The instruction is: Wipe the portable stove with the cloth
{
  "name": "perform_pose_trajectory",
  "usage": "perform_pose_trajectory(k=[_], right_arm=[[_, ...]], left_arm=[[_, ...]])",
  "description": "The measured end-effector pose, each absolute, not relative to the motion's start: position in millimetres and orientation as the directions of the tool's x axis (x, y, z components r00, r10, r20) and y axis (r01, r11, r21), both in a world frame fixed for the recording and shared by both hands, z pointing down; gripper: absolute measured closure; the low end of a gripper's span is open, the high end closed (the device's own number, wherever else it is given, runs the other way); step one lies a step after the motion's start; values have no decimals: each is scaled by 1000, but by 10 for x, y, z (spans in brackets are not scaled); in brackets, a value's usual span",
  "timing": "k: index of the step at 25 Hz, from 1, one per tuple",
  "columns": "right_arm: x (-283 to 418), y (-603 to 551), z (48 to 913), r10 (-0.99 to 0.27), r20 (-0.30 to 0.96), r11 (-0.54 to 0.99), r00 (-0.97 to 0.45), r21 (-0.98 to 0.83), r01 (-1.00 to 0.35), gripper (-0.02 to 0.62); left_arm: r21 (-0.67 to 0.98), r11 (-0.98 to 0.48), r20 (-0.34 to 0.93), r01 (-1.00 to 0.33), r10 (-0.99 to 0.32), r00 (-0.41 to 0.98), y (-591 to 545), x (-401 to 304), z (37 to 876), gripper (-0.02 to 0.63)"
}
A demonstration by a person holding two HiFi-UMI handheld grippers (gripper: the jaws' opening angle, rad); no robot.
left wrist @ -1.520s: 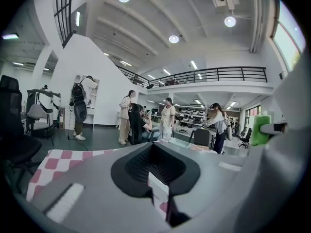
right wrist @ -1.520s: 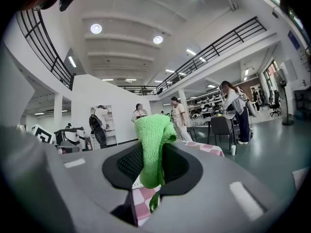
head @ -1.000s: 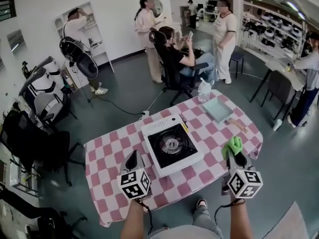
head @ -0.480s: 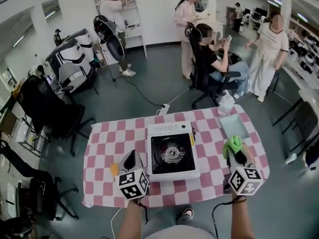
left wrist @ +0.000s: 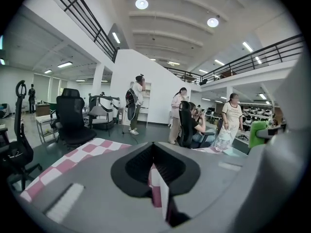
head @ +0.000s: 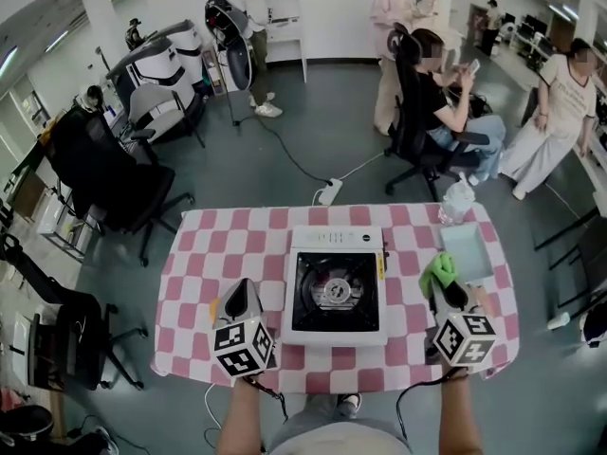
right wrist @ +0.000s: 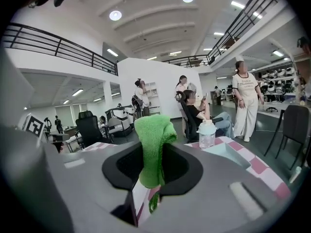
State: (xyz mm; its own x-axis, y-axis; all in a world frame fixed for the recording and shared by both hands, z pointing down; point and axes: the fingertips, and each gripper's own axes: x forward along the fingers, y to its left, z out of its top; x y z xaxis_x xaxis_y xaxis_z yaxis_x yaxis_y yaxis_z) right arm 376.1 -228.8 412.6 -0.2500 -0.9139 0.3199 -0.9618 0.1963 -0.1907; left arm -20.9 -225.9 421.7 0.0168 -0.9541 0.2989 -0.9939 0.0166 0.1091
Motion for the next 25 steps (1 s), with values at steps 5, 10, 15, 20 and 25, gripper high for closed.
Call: perform_pose_trajectory(k=[5, 10, 15, 20, 25], right_arm=[[3710, -2452, 4286, -896, 356, 218, -265, -167, -961, 505], [3670, -2554, 4444, -869, 401, 258, -289, -130, -957, 505], [3566, -2744, 4551, -825, 459, 361, -330, -22, -932, 505], [3465, -2999, 4608, -788, 510, 445, -346, 84, -891, 505], [3304, -3168, 4763, -714, 594, 564, -372, 171, -808, 505]], left_arm=[[100, 50, 306, -994, -952, -17, -2233, -304, 4281, 604], [108, 86, 307, -990, -950, -49, -2158, -393, 4319, 604], [122, 126, 293, -984, -952, -86, -2079, -487, 4328, 604], [144, 160, 296, -977, -949, -112, -2044, -557, 4396, 604], [152, 182, 311, -972, -942, -128, -2064, -634, 4517, 604]])
